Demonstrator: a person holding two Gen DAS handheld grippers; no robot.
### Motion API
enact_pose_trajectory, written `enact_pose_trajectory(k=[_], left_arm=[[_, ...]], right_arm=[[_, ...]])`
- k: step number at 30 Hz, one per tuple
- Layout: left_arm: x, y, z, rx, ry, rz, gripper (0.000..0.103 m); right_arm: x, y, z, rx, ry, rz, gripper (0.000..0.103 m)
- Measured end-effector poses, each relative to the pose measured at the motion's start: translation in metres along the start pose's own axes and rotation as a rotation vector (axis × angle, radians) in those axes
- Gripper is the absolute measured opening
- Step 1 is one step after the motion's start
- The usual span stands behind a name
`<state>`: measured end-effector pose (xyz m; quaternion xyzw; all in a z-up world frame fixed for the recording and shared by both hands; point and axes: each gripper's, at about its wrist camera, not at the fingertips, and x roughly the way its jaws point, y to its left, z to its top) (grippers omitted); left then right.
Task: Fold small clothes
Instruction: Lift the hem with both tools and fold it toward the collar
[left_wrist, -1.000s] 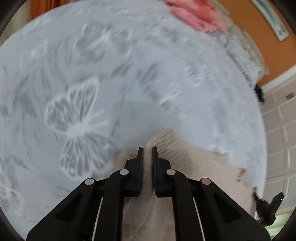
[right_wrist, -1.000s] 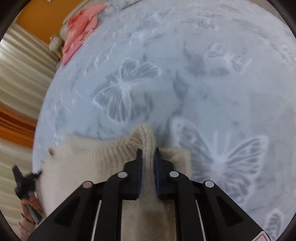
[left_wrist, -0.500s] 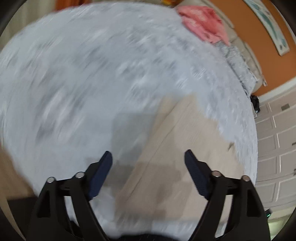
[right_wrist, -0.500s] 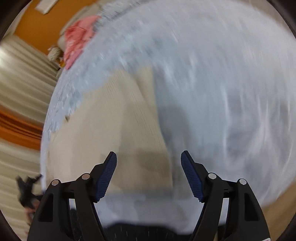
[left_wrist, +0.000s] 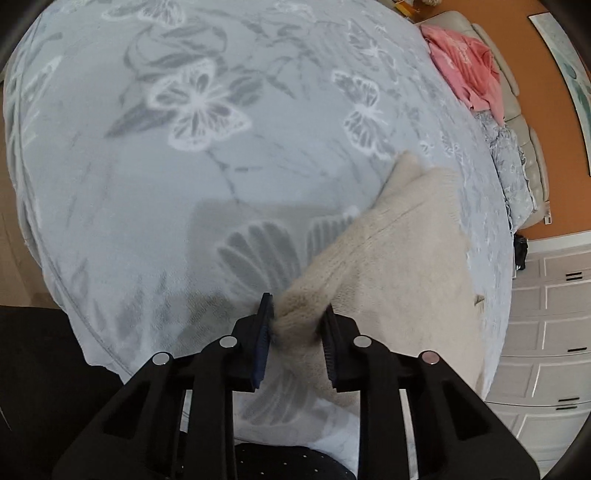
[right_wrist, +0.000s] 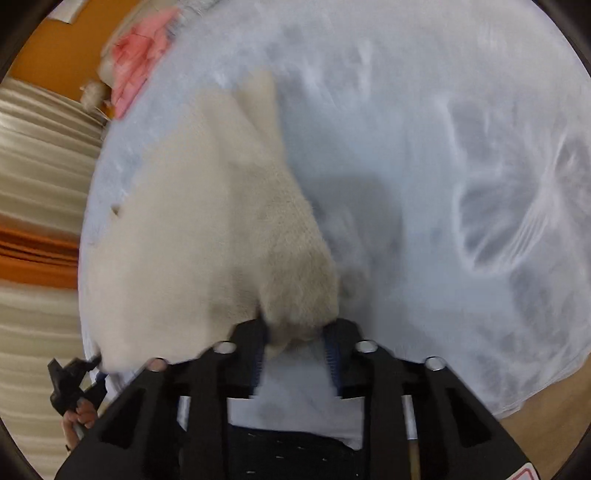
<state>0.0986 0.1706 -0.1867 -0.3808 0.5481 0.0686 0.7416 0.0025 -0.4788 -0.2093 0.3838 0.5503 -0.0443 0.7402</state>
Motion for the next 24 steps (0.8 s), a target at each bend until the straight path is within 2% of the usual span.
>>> enact_pose_trajectory(k=[3, 4, 5, 6, 7, 10, 12, 14, 15, 16, 17, 19, 21, 24], left_arm=[[-0.005, -0.006, 0.002, 0.008, 0.004, -0.014, 0.037], [-0.011, -0.006, 0.004, 0.003, -0.001, -0.034, 0.048], [-0.015, -0.007, 0.004, -0.003, -0.011, -0.052, 0.065], [-0.019, -0.007, 0.006, -0.007, -0.022, -0.063, 0.074], [-0.02, -0.008, 0.008, -0.011, -0.039, -0.071, 0.08], [-0.004, -0.015, 0.015, -0.019, -0.014, -0.094, 0.082], [0.013, -0.018, 0.016, -0.056, 0.033, -0.105, 0.082], [0.022, -0.023, 0.015, -0.066, 0.017, -0.096, 0.085], [0.023, -0.028, 0.015, -0.053, 0.012, -0.092, 0.084], [0.023, -0.032, 0.016, -0.04, 0.009, -0.107, 0.065], [0.021, -0.033, 0.015, -0.029, 0.007, -0.123, 0.03], [0.02, -0.025, 0.019, -0.072, 0.022, -0.172, 0.022], [0.015, -0.015, 0.022, -0.127, 0.027, -0.219, 0.019], [0.003, -0.01, 0.023, -0.127, 0.009, -0.238, 0.015]], right_arm=[[-0.041, 0.018, 0.001, -0.013, -0.174, -0.12, 0.044], [-0.049, 0.028, 0.004, -0.033, -0.207, -0.143, 0.044], [-0.058, 0.042, 0.007, -0.068, -0.239, -0.143, 0.044], [-0.063, 0.059, 0.011, -0.114, -0.252, -0.108, 0.044], [-0.062, 0.074, 0.012, -0.147, -0.246, -0.078, 0.044], [-0.029, 0.144, 0.021, -0.31, -0.13, 0.013, 0.04], [-0.002, 0.182, 0.024, -0.381, -0.07, 0.05, 0.024], [0.03, 0.221, 0.026, -0.453, -0.01, 0.058, 0.02], [0.042, 0.235, 0.025, -0.483, 0.005, 0.059, 0.018], [0.059, 0.253, 0.028, -0.518, 0.025, 0.046, 0.016], [0.068, 0.263, 0.028, -0.53, 0.039, 0.041, 0.013], [0.089, 0.281, 0.03, -0.547, 0.073, 0.036, 0.01], [0.107, 0.293, 0.03, -0.575, 0.115, 0.01, 0.01], [0.15, 0.295, 0.024, -0.613, 0.215, -0.079, 0.01]])
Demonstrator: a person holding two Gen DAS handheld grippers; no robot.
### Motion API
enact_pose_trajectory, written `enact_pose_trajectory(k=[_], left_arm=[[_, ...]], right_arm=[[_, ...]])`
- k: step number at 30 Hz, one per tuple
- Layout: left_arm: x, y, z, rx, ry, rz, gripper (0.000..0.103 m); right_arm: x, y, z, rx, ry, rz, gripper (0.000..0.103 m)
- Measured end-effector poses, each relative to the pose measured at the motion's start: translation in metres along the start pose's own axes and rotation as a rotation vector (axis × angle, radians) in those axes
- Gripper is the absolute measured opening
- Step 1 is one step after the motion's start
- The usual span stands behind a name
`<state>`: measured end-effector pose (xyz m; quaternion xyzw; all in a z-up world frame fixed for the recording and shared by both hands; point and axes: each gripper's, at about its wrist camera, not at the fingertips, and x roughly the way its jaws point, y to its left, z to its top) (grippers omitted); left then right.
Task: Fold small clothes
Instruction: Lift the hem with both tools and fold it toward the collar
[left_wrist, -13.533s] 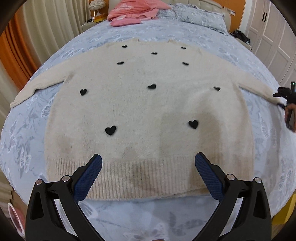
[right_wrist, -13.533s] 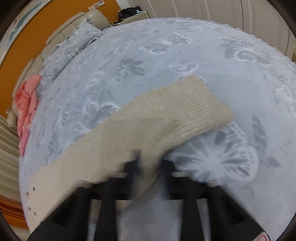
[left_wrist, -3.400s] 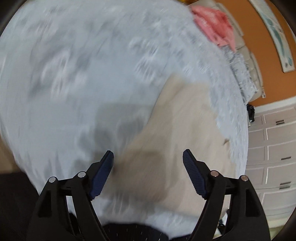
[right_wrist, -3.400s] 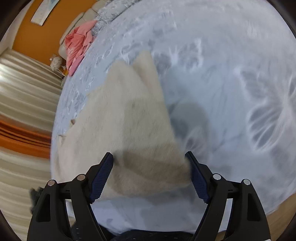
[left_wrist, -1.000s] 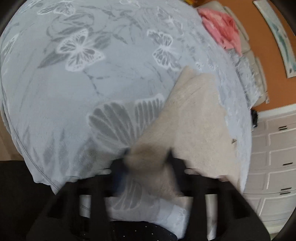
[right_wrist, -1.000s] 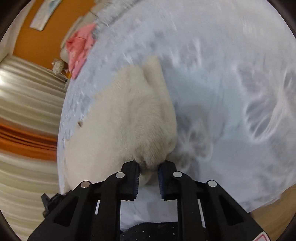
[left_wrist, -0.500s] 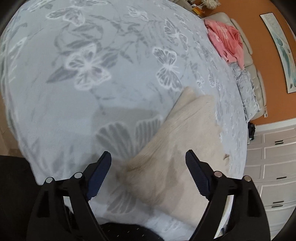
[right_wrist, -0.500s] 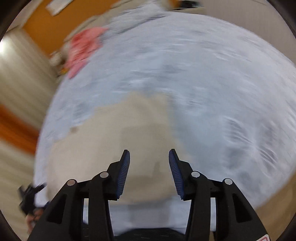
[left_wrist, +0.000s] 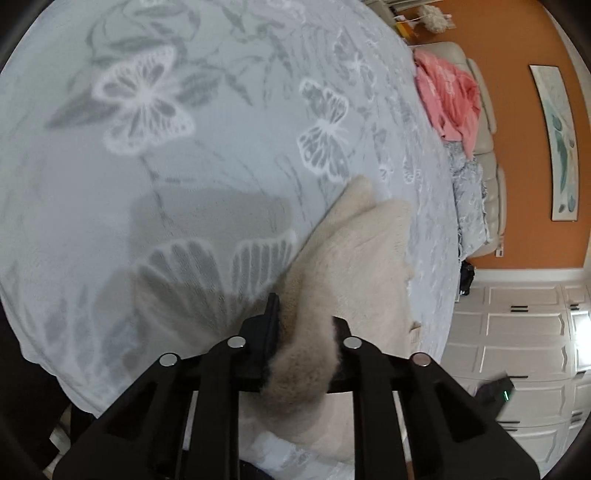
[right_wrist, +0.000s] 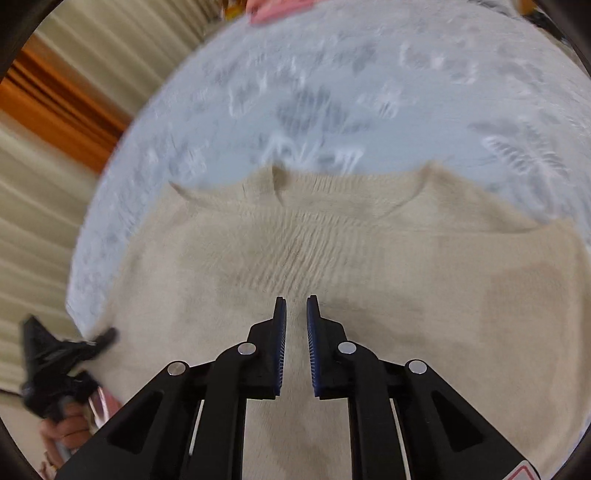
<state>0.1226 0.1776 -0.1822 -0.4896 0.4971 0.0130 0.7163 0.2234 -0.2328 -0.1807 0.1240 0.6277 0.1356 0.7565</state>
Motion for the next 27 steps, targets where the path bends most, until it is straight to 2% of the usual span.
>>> enact_pose_trajectory(k=[4, 7, 9, 12, 18, 19, 22, 23, 25, 26, 27], left_arm=[[-0.006, -0.003, -0.001, 0.019, 0.0, -0.017, 0.014], [-0.011, -0.005, -0.001, 0.003, 0.006, -0.057, 0.013], [-0.016, -0.016, -0.002, 0.026, 0.001, -0.083, 0.013], [-0.026, -0.054, -0.009, 0.13, -0.003, -0.156, 0.012], [-0.033, -0.159, -0.053, 0.385, 0.036, -0.324, 0.012], [-0.03, -0.176, -0.064, 0.425, 0.047, -0.338, 0.012], [-0.012, -0.21, -0.096, 0.49, 0.094, -0.355, 0.012], [-0.004, -0.22, -0.108, 0.506, 0.118, -0.356, 0.012], [0.012, -0.237, -0.131, 0.551, 0.158, -0.346, 0.012], [0.018, -0.245, -0.14, 0.575, 0.169, -0.339, 0.012], [0.023, -0.251, -0.151, 0.606, 0.181, -0.333, 0.012]], right_arm=[[0.018, 0.008, -0.001, -0.024, 0.006, -0.039, 0.007], [0.021, 0.005, 0.005, 0.002, 0.033, -0.024, 0.007], [0.025, 0.003, 0.008, 0.014, 0.044, -0.006, 0.006], [0.026, -0.003, 0.009, 0.046, 0.042, 0.021, 0.006], [0.023, 0.0, 0.005, 0.053, 0.017, 0.016, 0.005], [0.023, -0.001, 0.005, 0.059, 0.012, 0.029, 0.005], [0.01, -0.021, 0.001, 0.119, -0.005, 0.148, 0.008], [-0.003, -0.031, -0.003, 0.144, -0.032, 0.186, 0.009], [-0.036, -0.055, -0.021, 0.182, -0.126, 0.191, 0.03], [-0.055, -0.072, -0.035, 0.211, -0.178, 0.188, 0.048], [-0.074, -0.095, -0.054, 0.253, -0.227, 0.192, 0.051]])
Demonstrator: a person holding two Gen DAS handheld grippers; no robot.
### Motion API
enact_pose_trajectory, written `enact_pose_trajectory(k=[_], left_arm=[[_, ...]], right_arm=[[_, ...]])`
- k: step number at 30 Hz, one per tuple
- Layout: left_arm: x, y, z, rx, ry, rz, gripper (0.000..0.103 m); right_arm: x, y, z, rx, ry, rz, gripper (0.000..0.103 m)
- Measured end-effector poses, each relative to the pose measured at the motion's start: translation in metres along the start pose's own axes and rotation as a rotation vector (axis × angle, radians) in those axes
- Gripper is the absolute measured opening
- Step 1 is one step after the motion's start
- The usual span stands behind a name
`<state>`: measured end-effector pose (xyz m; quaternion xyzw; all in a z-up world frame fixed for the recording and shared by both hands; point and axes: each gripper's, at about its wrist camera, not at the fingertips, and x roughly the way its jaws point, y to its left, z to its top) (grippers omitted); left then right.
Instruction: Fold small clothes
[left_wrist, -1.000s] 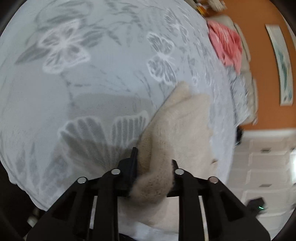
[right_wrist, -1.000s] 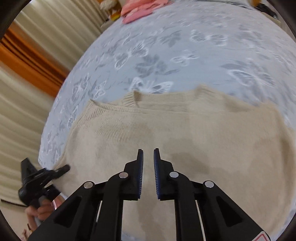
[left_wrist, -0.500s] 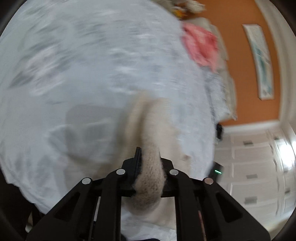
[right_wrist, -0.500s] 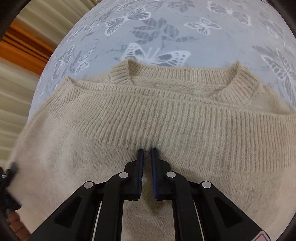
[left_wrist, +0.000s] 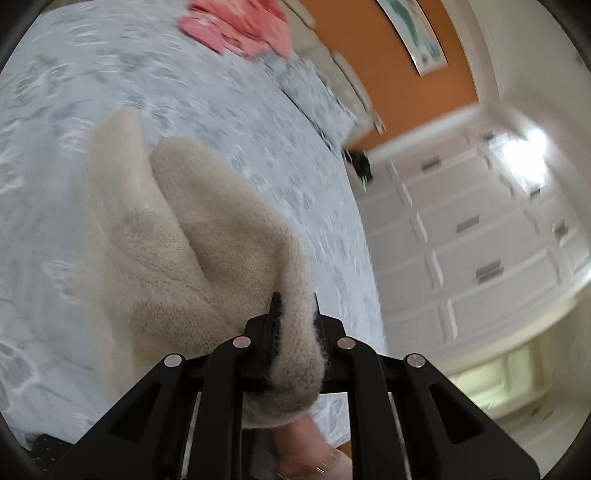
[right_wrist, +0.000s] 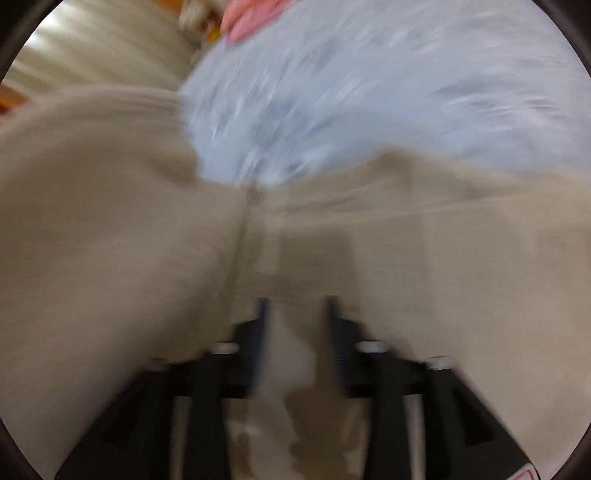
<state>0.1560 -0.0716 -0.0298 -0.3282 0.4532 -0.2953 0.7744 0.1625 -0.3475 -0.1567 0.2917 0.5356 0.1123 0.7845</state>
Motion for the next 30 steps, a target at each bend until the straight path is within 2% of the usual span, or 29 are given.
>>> enact_pose_trajectory(k=[3, 6, 9, 11, 12, 13, 14, 16, 18, 19, 22, 24, 27, 29, 30], left_arm=[[0.042, -0.024, -0.024, 0.062, 0.092, -0.006, 0.012], [0.083, -0.028, -0.056, 0.085, 0.178, 0.005, 0.013], [0.135, -0.019, -0.101, 0.128, 0.315, 0.072, 0.018], [0.151, -0.002, -0.126, 0.07, 0.376, 0.126, 0.02], [0.148, 0.003, -0.134, 0.035, 0.377, 0.131, 0.021], [0.14, 0.005, -0.139, 0.017, 0.36, 0.125, 0.029], [0.13, 0.004, -0.14, 0.027, 0.337, 0.122, 0.041], [0.105, -0.004, -0.138, 0.081, 0.279, 0.134, 0.058], [0.08, -0.009, -0.135, 0.131, 0.239, 0.143, 0.069], [0.066, -0.015, -0.131, 0.163, 0.214, 0.178, 0.074], [0.035, -0.016, -0.127, 0.211, 0.174, 0.23, 0.08], [0.018, -0.01, -0.128, 0.205, 0.157, 0.238, 0.08], [0.0, 0.005, -0.128, 0.165, 0.149, 0.247, 0.08], [-0.004, 0.016, -0.127, 0.127, 0.145, 0.249, 0.08], [-0.007, 0.021, -0.129, 0.112, 0.146, 0.251, 0.08]], right_arm=[[-0.059, -0.062, -0.026, 0.122, -0.09, -0.015, 0.051], [-0.102, -0.116, -0.053, 0.228, -0.125, -0.034, 0.051], [-0.117, -0.134, -0.062, 0.262, -0.114, -0.002, 0.052], [-0.119, -0.131, -0.06, 0.242, -0.105, 0.018, 0.06], [-0.116, -0.127, -0.058, 0.228, -0.101, 0.029, 0.069], [-0.114, -0.123, -0.057, 0.213, -0.094, 0.044, 0.072], [-0.107, -0.113, -0.054, 0.191, -0.076, 0.059, 0.076], [-0.09, -0.096, -0.046, 0.154, -0.031, 0.068, 0.076], [-0.073, -0.076, -0.037, 0.119, 0.013, 0.068, 0.076], [-0.068, -0.066, -0.035, 0.097, 0.023, 0.059, 0.076], [-0.061, -0.032, -0.028, 0.0, 0.015, -0.006, 0.077], [-0.056, -0.02, -0.027, -0.02, 0.021, 0.009, 0.077], [-0.036, -0.011, -0.027, -0.02, 0.094, 0.048, 0.08], [-0.013, -0.009, -0.028, -0.012, 0.144, 0.021, 0.08], [-0.006, -0.009, -0.03, -0.011, 0.157, 0.022, 0.073]])
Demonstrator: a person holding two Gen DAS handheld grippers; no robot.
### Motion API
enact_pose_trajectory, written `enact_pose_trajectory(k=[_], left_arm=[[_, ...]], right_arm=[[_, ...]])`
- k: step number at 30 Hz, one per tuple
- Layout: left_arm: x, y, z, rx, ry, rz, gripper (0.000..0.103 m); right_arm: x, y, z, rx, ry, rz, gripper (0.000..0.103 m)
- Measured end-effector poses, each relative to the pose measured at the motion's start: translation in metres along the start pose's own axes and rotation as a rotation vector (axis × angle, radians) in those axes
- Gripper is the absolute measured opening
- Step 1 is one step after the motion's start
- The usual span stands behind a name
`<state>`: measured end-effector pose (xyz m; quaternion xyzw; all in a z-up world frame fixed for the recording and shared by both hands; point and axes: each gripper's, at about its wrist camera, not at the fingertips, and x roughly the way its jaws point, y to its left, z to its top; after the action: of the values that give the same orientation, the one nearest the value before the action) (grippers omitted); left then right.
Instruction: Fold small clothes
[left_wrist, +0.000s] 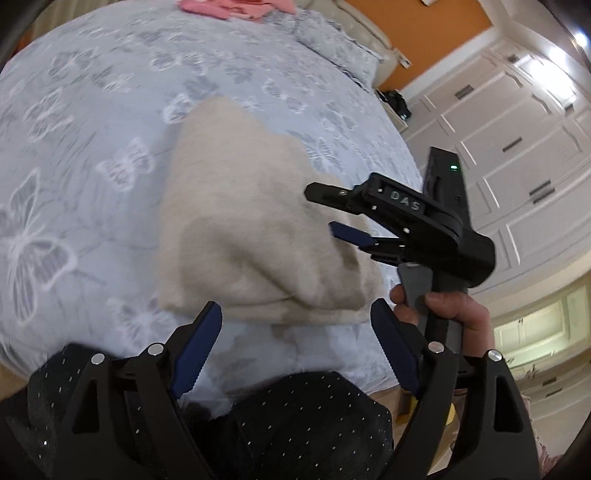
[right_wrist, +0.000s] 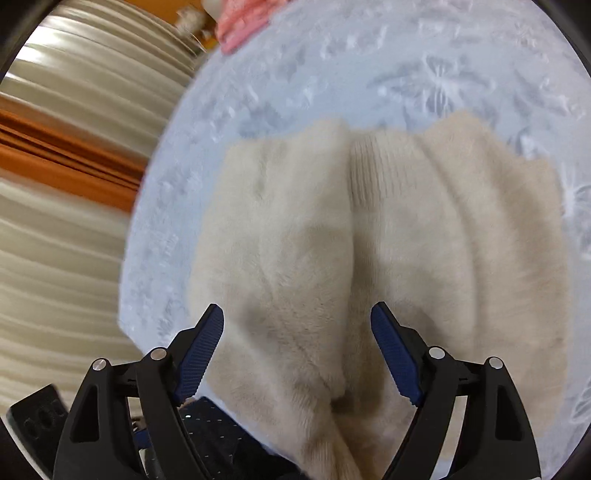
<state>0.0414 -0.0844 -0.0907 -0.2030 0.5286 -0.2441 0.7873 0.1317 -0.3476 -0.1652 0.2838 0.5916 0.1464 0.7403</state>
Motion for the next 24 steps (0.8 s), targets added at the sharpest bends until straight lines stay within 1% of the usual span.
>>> enact_pose_trajectory(k=[1, 2, 3, 5, 6, 7, 8, 9, 10, 11, 12, 13, 14, 16, 17, 18, 20, 22, 23, 24], left_arm=[[-0.001, 0.003, 0.0, -0.015, 0.006, -0.001, 0.08], [-0.006, 0.007, -0.001, -0.022, 0.009, -0.002, 0.08], [-0.009, 0.01, -0.001, -0.026, 0.011, -0.002, 0.08], [-0.012, 0.012, -0.001, -0.029, 0.01, 0.001, 0.08], [-0.015, 0.014, 0.0, -0.029, 0.004, -0.001, 0.08], [-0.016, 0.015, 0.001, -0.03, -0.001, -0.001, 0.08], [-0.019, 0.016, 0.002, -0.031, -0.005, -0.001, 0.081], [-0.02, 0.018, 0.002, -0.032, -0.006, -0.004, 0.081], [-0.019, 0.021, 0.003, -0.035, -0.004, -0.006, 0.083], [-0.018, 0.023, 0.003, -0.036, 0.001, -0.009, 0.083], [-0.014, 0.026, 0.003, -0.038, 0.01, -0.009, 0.083], [-0.011, 0.027, 0.003, -0.041, 0.018, -0.007, 0.083], [-0.005, 0.028, 0.002, -0.049, 0.031, -0.006, 0.083], [0.002, 0.028, 0.002, -0.07, 0.054, -0.007, 0.083], [0.003, 0.027, 0.002, -0.077, 0.055, -0.015, 0.083], [0.001, 0.025, 0.002, -0.079, 0.048, -0.018, 0.083], [-0.004, 0.022, 0.001, -0.077, 0.023, -0.02, 0.085], [-0.003, 0.023, 0.0, -0.071, 0.03, -0.015, 0.086], [-0.001, 0.023, 0.0, -0.068, 0.043, -0.007, 0.086], [0.0, 0.024, -0.001, -0.067, 0.051, 0.002, 0.086]], right_arm=[[0.005, -0.001, -0.002, -0.002, 0.004, 0.016, 0.056], [0.008, -0.002, -0.002, 0.015, 0.018, 0.054, 0.011], [0.002, -0.002, 0.0, 0.032, -0.003, 0.072, 0.013], [-0.039, 0.006, 0.002, 0.004, -0.124, 0.116, 0.012], [-0.058, 0.009, 0.002, -0.014, -0.165, 0.114, 0.011], [-0.083, 0.01, -0.002, -0.042, -0.21, 0.082, 0.011], [-0.095, 0.008, -0.007, -0.057, -0.229, 0.041, 0.012], [-0.101, 0.002, -0.011, -0.066, -0.234, -0.008, 0.014], [-0.097, -0.011, -0.016, -0.075, -0.205, -0.073, 0.016], [-0.086, -0.022, -0.018, -0.068, -0.166, -0.108, 0.025], [-0.07, -0.038, -0.021, -0.048, -0.106, -0.15, 0.034], [-0.057, -0.049, -0.024, -0.023, -0.062, -0.182, 0.035], [-0.052, -0.058, -0.029, 0.007, -0.052, -0.14, 0.035], [-0.059, -0.06, -0.033, 0.041, -0.113, -0.09, 0.048], [-0.063, -0.06, -0.033, 0.062, -0.151, -0.072, 0.061], [-0.064, -0.063, -0.032, 0.074, -0.16, -0.071, 0.07], [-0.055, -0.067, -0.027, 0.089, -0.124, -0.07, 0.074], [-0.042, -0.063, -0.023, 0.091, -0.124, -0.063, 0.074], [-0.038, -0.062, -0.021, 0.097, -0.12, -0.04, 0.062], [-0.036, -0.061, -0.017, 0.109, -0.108, -0.005, 0.026]])
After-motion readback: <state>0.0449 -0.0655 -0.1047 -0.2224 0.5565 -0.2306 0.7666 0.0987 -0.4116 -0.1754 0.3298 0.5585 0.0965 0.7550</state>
